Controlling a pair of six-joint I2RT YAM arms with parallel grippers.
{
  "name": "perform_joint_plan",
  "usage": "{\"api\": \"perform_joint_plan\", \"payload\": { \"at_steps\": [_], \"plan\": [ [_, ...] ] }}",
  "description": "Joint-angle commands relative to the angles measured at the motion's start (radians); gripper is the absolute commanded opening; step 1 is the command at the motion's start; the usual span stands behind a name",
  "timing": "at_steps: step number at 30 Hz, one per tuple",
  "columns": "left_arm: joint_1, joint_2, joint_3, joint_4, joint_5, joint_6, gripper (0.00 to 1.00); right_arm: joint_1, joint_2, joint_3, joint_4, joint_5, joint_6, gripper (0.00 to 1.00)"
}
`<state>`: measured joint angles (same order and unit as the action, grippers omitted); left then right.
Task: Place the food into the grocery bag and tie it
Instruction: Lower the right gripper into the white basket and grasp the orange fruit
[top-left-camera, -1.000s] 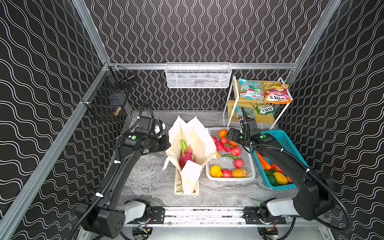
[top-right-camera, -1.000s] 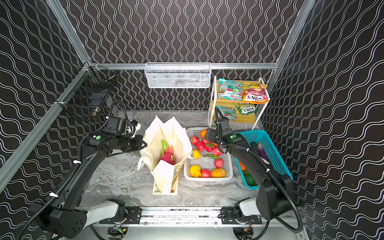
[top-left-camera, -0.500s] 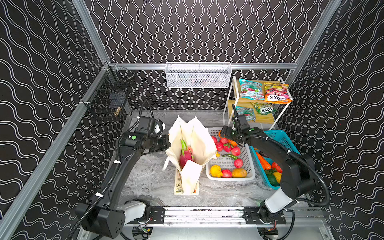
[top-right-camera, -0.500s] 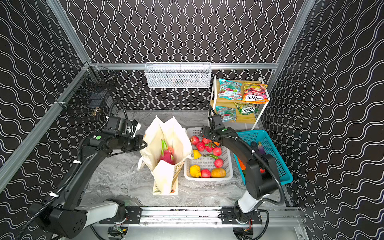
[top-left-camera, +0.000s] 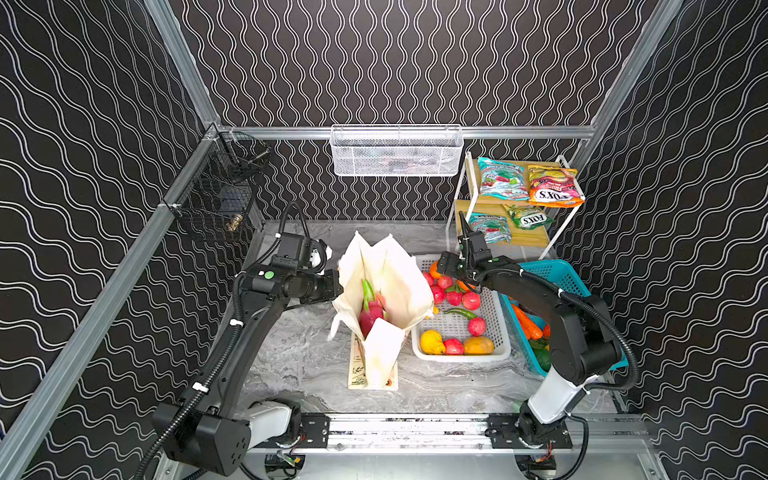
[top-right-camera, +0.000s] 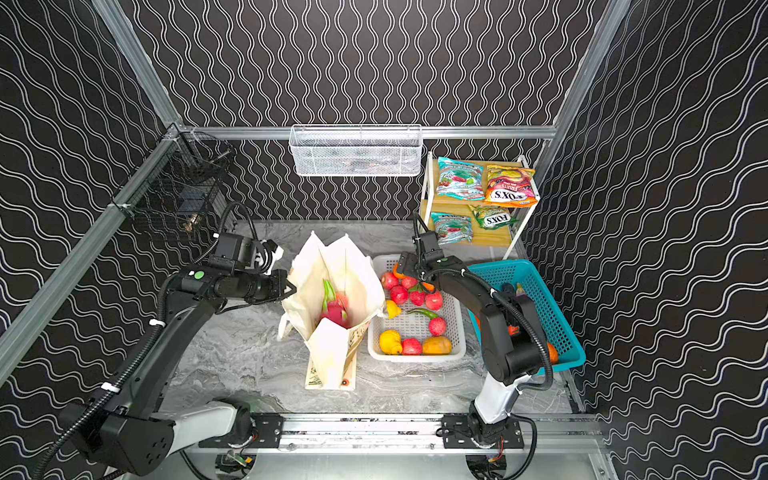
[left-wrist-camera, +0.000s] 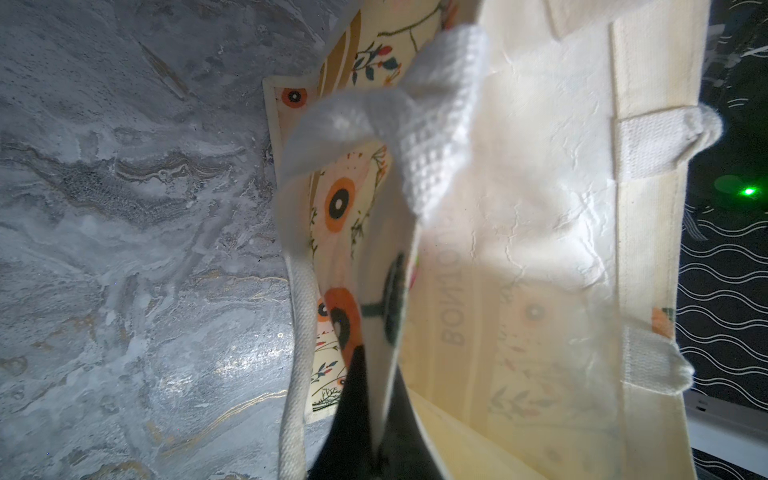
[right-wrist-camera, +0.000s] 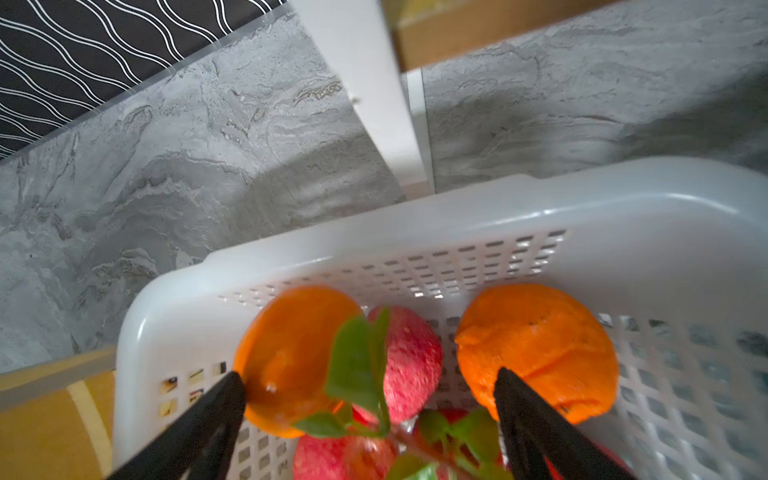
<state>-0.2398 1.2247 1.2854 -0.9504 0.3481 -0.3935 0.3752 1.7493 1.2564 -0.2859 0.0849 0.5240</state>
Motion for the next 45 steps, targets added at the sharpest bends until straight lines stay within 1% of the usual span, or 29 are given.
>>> {"api": "perform_joint_plan", "payload": {
  "at_steps": [1,5,11,18,19,21,25,28,32,40,45],
  "plan": [
    [0.0,-0.001,0.002,-0.001,0.008,0.005,0.0,0.001,-0.008,0.007,0.011,0.033,0.011,0.98],
    [-0.001,-0.001,0.002,0.001,0.005,0.008,0.0,0.001,-0.045,-0.011,0.018,0.018,-0.028,0.99],
    [-0.001,0.001,-0.006,0.013,0.015,0.002,0.0,0.008,-0.022,0.027,-0.082,-0.081,-0.104,0.99],
    [-0.001,0.002,0.0,0.007,0.011,0.005,0.0,0.054,-0.028,-0.01,-0.126,-0.152,-0.111,0.98],
    [0.0,0.003,0.001,0.006,0.011,0.005,0.0,0.056,-0.03,-0.01,-0.134,-0.149,-0.114,0.98],
    [-0.001,0.006,0.003,0.005,0.012,0.006,0.0,0.093,-0.043,-0.007,-0.152,-0.099,-0.113,0.98],
    [-0.001,0.009,0.008,0.004,0.014,0.007,0.0,0.097,-0.073,-0.005,-0.148,0.041,-0.085,0.99],
    [0.0,0.011,0.011,0.006,0.012,0.006,0.0,0.096,-0.041,0.043,-0.179,0.097,-0.062,0.98],
    [-0.001,0.014,0.014,0.007,0.013,0.004,0.0,0.097,0.035,0.111,-0.222,0.11,-0.028,0.92],
    [0.0,0.013,0.015,0.004,0.01,0.008,0.0,0.099,0.118,0.187,-0.232,0.142,0.027,0.88],
    [0.0,0.01,0.012,0.007,0.008,0.007,0.0,0.099,0.156,0.23,-0.217,0.156,0.056,0.81]
  ]
}}
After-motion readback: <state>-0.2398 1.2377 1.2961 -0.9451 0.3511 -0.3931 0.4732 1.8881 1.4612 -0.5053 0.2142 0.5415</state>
